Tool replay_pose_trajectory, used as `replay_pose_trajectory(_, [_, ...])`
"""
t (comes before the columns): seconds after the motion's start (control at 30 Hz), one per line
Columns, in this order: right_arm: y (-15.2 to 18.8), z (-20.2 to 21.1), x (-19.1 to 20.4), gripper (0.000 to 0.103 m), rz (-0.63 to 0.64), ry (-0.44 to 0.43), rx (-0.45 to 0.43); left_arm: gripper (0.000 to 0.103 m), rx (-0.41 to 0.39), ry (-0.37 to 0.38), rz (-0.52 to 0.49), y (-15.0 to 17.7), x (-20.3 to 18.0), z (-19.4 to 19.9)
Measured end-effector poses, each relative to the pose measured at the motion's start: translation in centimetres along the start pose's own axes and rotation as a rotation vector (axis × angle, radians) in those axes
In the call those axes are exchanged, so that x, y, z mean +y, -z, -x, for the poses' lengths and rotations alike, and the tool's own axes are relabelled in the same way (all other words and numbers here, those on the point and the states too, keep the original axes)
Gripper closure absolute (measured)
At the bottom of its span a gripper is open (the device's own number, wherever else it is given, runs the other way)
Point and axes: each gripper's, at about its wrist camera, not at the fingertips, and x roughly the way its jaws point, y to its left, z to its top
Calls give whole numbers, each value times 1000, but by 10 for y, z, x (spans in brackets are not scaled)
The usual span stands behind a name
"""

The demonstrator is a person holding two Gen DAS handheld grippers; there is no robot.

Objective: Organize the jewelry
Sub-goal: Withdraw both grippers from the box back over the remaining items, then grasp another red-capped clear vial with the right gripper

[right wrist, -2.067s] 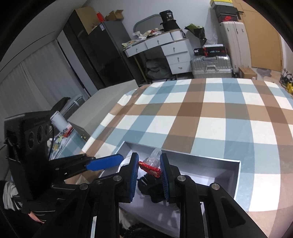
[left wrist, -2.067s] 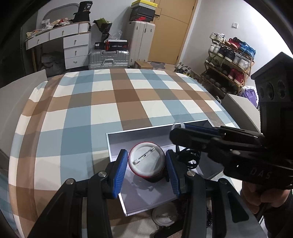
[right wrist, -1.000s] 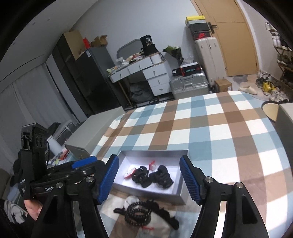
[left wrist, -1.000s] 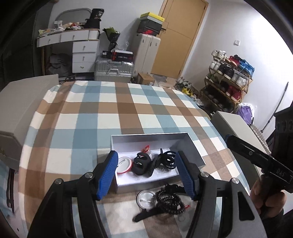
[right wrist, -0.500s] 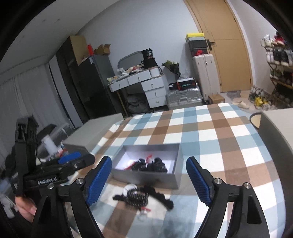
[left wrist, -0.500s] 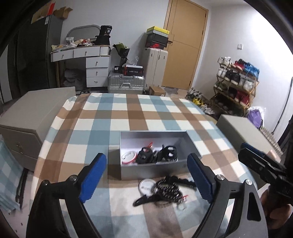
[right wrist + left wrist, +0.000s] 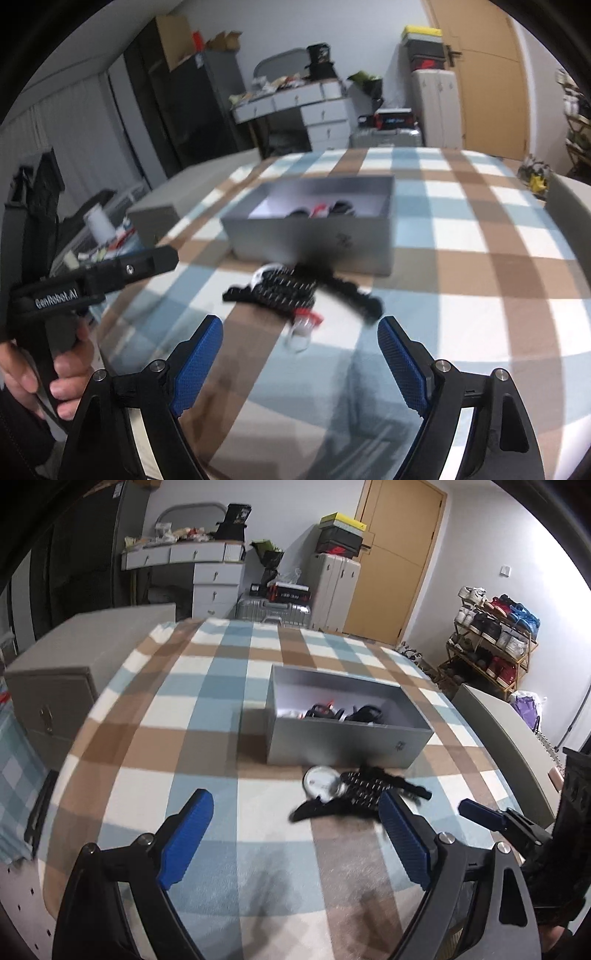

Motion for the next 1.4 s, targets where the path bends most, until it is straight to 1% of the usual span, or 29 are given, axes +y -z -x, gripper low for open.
replay_pose_trajectory(0.13, [4,-11,4,20,7,-2,22,15,30,-10,40,6,11,-4])
replay_pose_trajectory(0.3, [4,-23,5,31,8,-12,57,15,52,-19,65,13,22,-6])
replay_pose_trajectory(0.43, [3,-28,5,35,7,-8,66,15,42,-32,81,16,28,-5])
replay_pose_trajectory(0.57, [3,-32,5,43,-3,3,76,15,48,-32,89,18,32,-5])
replay_pose_trajectory(0.6, [3,-33,4,50,-7,4,81,15,48,-33,89,18,32,-5])
replay_pose_trajectory(0.63, [3,-34,5,55,-10,6,85,15,48,-35,87,17,32,-6])
replay_pose_trajectory(0.67, [3,-35,4,63,-13,10,92,15,49,-36,86,17,32,-6])
replay_pose_trajectory(0.7, [4,-36,4,70,-13,17,98,15,49,-35,85,17,31,-6])
replay_pose_trajectory(0.73, [4,-37,5,73,-12,24,100,15,50,-33,84,16,32,-6])
replay_pose_trajectory(0.77, [4,-38,4,85,-12,31,100,15,53,-32,82,16,32,-7])
replay_pose_trajectory(0.87, [4,-34,3,86,-22,38,87,15,57,-36,77,17,30,-6])
replay_pose_trajectory(1.0, [5,-28,0,86,-21,41,73,15,32,-42,87,15,31,-2])
replay_pose_trajectory(1.13, [8,-23,-4,86,-29,45,67,15,39,-44,71,14,29,-4])
replay_pose_trajectory(1.23, [10,-18,-6,86,-32,47,59,15,43,-37,73,11,29,-7])
replay_pose_trajectory(1.27, [10,-17,-6,86,-28,44,63,15,50,-23,66,8,29,-9])
replay_pose_trajectory(1.33, [11,-15,-4,86,-10,48,66,15,55,-3,31,0,26,-11])
replay_pose_trajectory(1.4, [10,-12,-2,86,4,47,60,15,70,28,-60,-10,17,-17])
